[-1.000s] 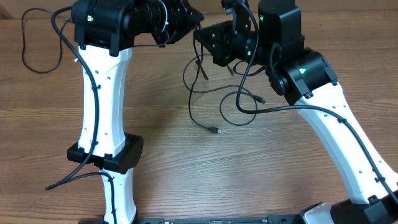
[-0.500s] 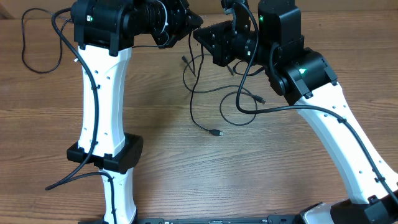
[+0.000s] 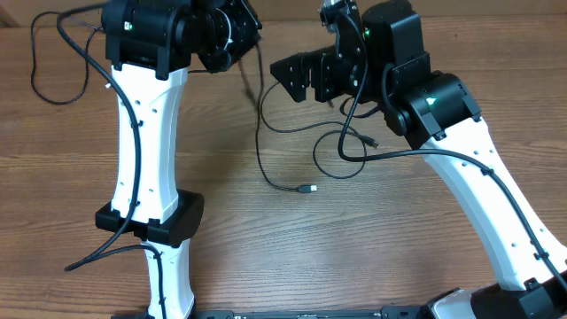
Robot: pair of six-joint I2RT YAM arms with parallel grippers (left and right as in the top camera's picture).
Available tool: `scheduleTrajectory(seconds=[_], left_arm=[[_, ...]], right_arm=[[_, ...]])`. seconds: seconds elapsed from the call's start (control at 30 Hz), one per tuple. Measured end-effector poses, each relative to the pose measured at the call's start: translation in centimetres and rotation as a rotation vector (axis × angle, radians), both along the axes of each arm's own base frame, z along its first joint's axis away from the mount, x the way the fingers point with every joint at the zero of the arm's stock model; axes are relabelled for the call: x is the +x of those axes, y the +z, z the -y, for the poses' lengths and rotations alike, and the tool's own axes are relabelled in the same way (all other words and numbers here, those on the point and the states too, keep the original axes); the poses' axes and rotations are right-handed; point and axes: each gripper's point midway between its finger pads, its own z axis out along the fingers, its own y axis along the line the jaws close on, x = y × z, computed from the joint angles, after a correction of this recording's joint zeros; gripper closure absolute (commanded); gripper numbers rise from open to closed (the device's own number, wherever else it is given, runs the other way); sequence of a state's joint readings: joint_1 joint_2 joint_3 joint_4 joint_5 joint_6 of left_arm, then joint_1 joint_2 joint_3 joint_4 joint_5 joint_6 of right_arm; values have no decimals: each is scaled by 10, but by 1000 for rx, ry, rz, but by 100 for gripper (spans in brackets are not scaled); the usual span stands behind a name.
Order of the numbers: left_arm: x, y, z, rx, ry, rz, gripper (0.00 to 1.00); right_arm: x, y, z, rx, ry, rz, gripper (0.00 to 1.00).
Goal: Untangle cables
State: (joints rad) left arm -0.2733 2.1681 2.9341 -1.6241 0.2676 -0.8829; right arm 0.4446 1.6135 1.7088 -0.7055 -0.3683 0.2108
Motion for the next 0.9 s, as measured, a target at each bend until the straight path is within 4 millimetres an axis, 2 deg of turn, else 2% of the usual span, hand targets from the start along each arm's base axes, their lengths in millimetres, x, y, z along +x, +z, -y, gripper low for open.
scheduleTrajectory(seconds=[0.17, 0.33, 0.47, 0.6, 0.73, 0.9], left_arm=[[8, -3, -17, 173, -49, 85, 96], [10, -4, -24, 324, -178, 163, 96], [10, -4, -26, 376, -277, 203, 96], [9, -2, -28, 343, -377, 237, 96], [11, -2, -59, 313, -384, 233, 96], [15, -4, -116, 306, -312, 212, 96]], right_arm=[[0, -19, 19, -71, -68, -64, 0], [2, -30, 34, -114, -118, -101, 0], [2, -33, 39, -126, -131, -111, 0], [-1, -38, 42, -144, -139, -133, 0], [-4, -46, 49, -181, -162, -158, 0], [-3, -47, 52, -193, -176, -159, 0]])
